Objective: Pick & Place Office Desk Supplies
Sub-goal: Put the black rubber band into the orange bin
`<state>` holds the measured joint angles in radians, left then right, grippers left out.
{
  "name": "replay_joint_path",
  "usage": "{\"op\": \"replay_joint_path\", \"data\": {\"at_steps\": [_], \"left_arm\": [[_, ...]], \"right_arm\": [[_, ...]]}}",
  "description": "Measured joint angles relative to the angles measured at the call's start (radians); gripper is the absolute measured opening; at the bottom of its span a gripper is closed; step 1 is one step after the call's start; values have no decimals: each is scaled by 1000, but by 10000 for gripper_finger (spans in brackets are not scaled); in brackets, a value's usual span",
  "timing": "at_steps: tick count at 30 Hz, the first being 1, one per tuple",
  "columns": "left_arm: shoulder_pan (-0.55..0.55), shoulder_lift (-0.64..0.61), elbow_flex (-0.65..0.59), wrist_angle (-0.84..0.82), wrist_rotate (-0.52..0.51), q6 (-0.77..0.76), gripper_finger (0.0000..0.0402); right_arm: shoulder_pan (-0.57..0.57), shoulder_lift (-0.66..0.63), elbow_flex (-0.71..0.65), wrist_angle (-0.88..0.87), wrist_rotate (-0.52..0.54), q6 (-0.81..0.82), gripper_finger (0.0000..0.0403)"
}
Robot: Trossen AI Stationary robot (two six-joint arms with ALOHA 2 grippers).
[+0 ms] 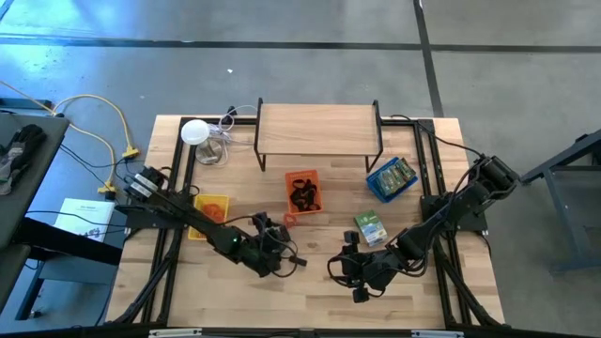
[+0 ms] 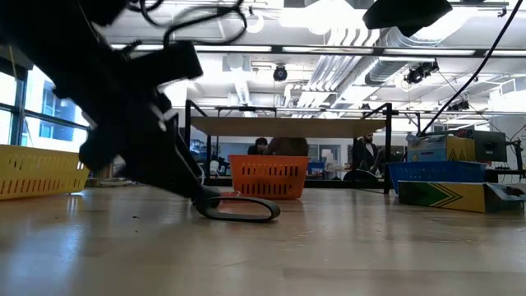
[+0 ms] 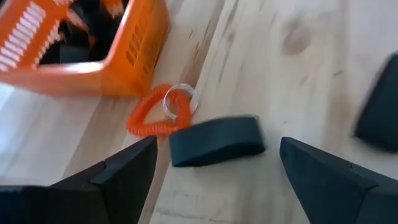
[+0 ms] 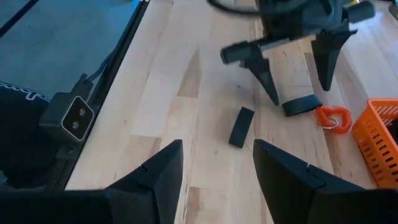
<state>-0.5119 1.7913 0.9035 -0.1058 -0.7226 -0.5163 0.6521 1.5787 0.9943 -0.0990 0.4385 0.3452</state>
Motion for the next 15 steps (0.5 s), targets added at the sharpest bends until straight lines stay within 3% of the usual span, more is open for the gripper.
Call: {"op": "replay_joint_path", "data": {"at_steps": [15], "left_arm": [[44, 55, 3, 21, 22, -109, 331]], "right_arm": [[0, 0, 0, -1, 1, -2, 184]]}}
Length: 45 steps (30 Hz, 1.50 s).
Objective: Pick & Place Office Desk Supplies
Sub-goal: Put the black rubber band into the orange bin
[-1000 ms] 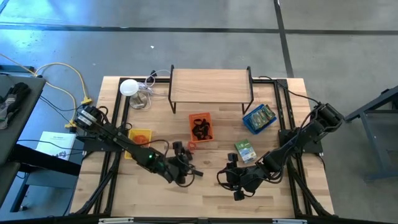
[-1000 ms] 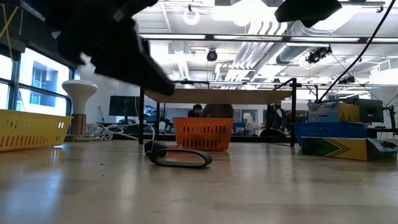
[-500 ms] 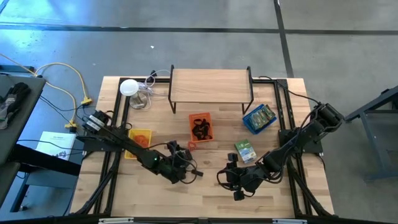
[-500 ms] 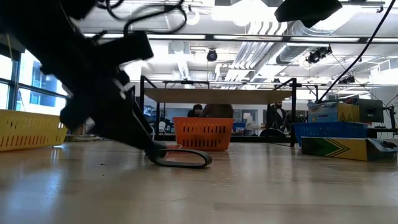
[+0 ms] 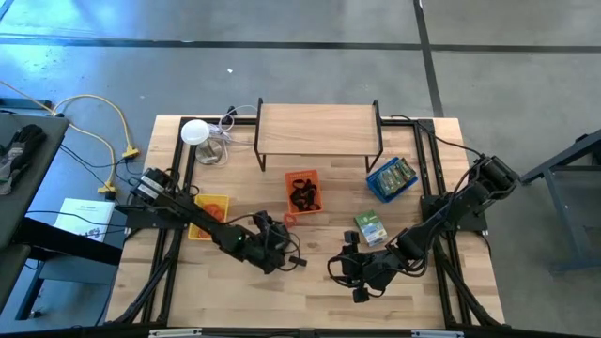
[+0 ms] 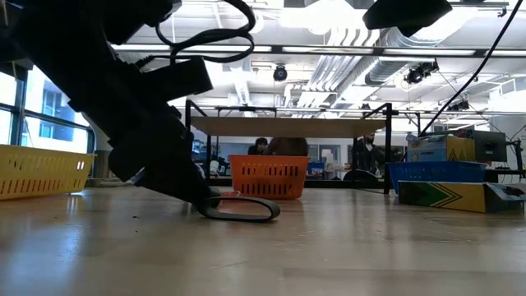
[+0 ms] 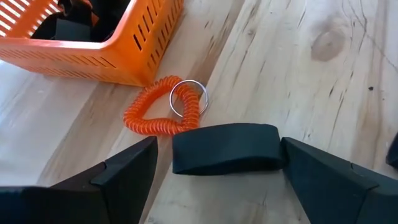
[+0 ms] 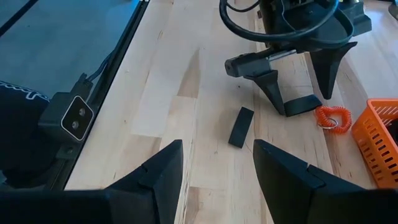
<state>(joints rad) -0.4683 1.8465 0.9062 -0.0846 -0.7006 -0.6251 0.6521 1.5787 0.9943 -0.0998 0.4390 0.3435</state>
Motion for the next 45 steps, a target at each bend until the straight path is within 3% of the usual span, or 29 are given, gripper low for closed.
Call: {"op": "replay_joint_path", "data": {"at_steps": [6, 11, 15, 26, 32, 39, 45], "left_arm": [[18, 0, 0, 0, 65, -76, 324], [58, -1, 0, 7, 173, -113, 290], [73, 0, 0, 8, 212, -104, 245], [55, 0, 0, 6, 197, -68, 92], [37, -60, -4, -15, 224, -49, 14], [47, -227, -1, 18, 208, 50, 11], [164, -320, 1, 77, 207, 80, 11]], "right_arm": [[0, 0, 0, 1, 3, 0, 184], [0, 0, 0, 10, 3, 3, 184], [0, 0, 0, 10, 3, 9, 184], [0, 0, 0, 10, 3, 22, 184], [0, 0, -9, 21, 3, 22, 184], [0, 0, -74, 80, 3, 36, 184], [0, 0, -95, 177, 3, -8, 184]]}}
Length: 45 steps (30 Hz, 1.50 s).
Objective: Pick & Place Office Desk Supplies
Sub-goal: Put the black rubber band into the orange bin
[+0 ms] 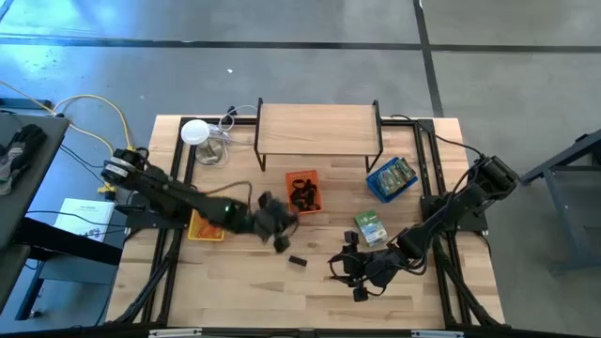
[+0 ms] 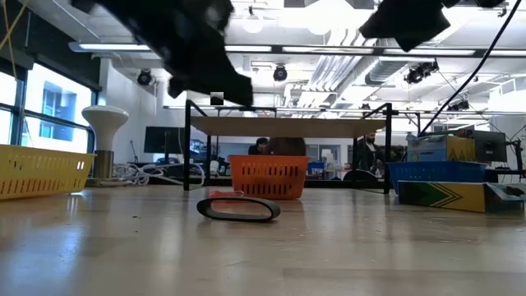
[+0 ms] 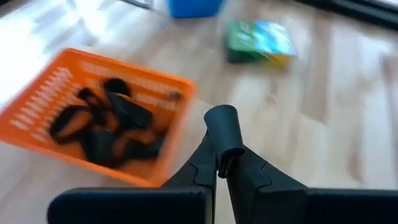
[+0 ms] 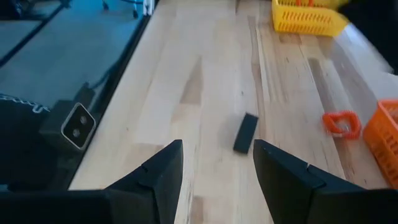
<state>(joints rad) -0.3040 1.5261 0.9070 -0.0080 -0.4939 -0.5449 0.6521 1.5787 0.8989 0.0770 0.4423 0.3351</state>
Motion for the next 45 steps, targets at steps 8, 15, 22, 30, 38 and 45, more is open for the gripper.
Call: {"op": "replay_joint_path", "data": {"at_steps": [8, 15, 22, 30, 38, 45], "left_arm": [[233, 40, 0, 30, 181, 0, 11], [336, 125, 1, 114, 262, -1, 37], [334, 139, 1, 138, 264, 46, 79], [298, 133, 1, 145, 220, 138, 133], [222, 133, 1, 155, 69, 396, 144], [165, 133, 1, 155, -65, 560, 144]], "right_arm": [[-1, 0, 0, 39, 0, -39, 184], [-1, 0, 0, 49, 1, -48, 184], [-6, 0, 0, 48, 1, -51, 184], [-26, 0, 0, 47, 1, -47, 184], [-27, 0, 0, 47, 1, -45, 184], [-27, 0, 0, 56, 1, -49, 184]]}}
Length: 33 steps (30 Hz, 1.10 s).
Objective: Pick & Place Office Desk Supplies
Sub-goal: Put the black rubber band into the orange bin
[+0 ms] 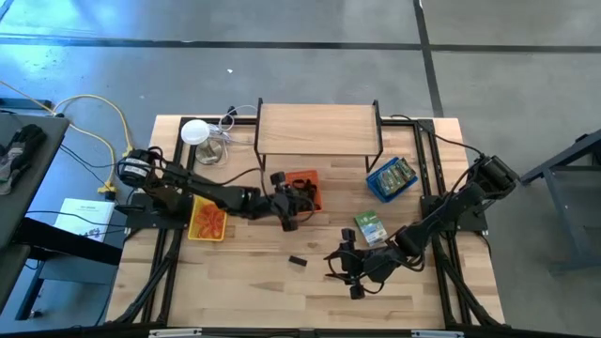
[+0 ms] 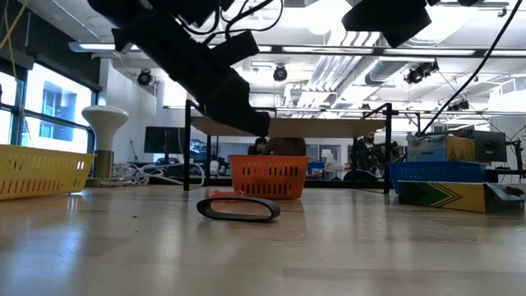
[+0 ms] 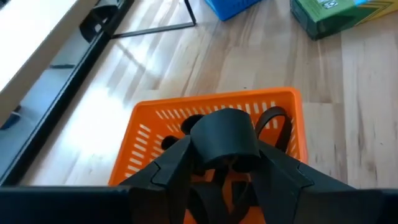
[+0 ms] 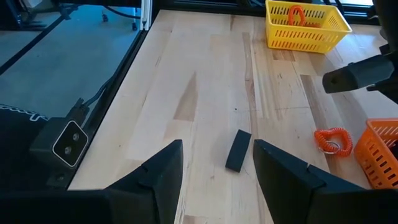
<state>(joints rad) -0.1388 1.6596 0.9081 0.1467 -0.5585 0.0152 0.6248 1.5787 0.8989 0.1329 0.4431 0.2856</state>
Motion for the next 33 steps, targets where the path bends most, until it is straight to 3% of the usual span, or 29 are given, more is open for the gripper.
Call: {"op": "replay_joint_path", "data": {"at_steps": [13, 19, 29, 33], "left_arm": [[-4, 24, -2, 14, -24, 40, 144], [-4, 29, 0, 27, -13, -44, 144], [6, 29, 0, 36, -9, -52, 144], [8, 29, 0, 34, -9, -1, 144]], "right_arm": [[-19, 0, 0, 2, 0, 4, 184], [-19, 0, 0, 0, 0, 4, 184], [-19, 0, 0, 1, 0, -1, 184], [-19, 0, 0, 1, 0, -2, 184]]}}
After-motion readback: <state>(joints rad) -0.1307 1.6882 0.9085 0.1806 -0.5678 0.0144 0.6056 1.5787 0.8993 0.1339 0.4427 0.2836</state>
